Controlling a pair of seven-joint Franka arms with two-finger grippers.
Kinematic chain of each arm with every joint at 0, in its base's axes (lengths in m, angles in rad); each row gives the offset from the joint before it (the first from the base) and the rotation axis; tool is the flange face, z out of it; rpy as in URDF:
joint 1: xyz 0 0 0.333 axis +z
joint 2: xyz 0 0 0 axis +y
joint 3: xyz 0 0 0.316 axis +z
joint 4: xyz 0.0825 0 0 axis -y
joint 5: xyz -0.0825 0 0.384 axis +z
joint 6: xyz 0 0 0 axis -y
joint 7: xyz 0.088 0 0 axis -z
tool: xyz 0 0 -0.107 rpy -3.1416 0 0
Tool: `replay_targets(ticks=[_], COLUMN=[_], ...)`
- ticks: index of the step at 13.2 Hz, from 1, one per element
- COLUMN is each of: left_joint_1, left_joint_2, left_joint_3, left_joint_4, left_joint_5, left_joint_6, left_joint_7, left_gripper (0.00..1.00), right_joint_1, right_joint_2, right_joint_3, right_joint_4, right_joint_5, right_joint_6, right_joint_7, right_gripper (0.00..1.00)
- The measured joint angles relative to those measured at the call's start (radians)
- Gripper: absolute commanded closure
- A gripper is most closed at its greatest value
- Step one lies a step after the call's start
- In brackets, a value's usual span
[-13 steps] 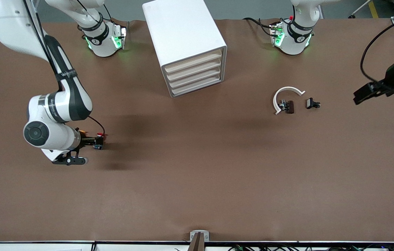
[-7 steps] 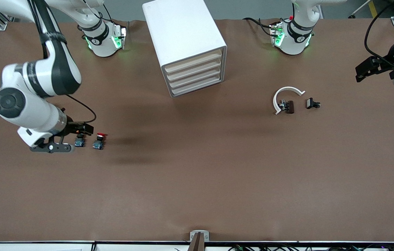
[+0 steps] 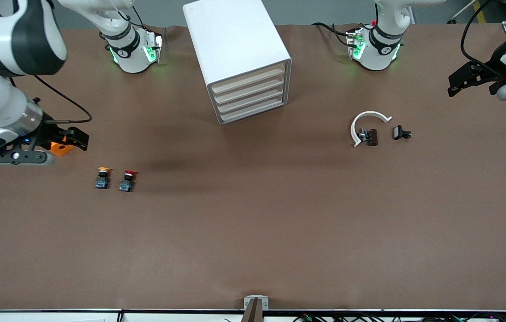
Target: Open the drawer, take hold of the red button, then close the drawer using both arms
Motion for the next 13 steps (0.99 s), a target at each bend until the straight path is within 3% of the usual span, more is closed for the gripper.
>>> replay_targets(ticks=[3, 8, 13], left_joint_1=[-0.005, -0.007, -0.007], left_joint_2=[0.000, -0.004, -0.004], left_joint_3=[-0.001, -0.003, -0.003], left_joint_4=[-0.001, -0.008, -0.006], left_joint_5=[-0.003, -0.006, -0.013], left_joint_6=[0.002, 0.002, 0.009], left_joint_7=[0.004, 0.005, 0.006], left_gripper=[0.00, 0.00, 0.00], right_joint_1=[-0.064, -0.075, -0.088], right_joint_2=[-0.034, -0.077, -0.071], right_joint_3=[-0.007, -0.005, -0.007], right_joint_4=[0.014, 0.171, 0.188], right_joint_5=[0.032, 0.035, 0.034], right_joint_6=[-0.021, -0.203, -0.232], right_joint_7=[-0.073, -0.074, -0.075], right_gripper=[0.00, 0.00, 0.00])
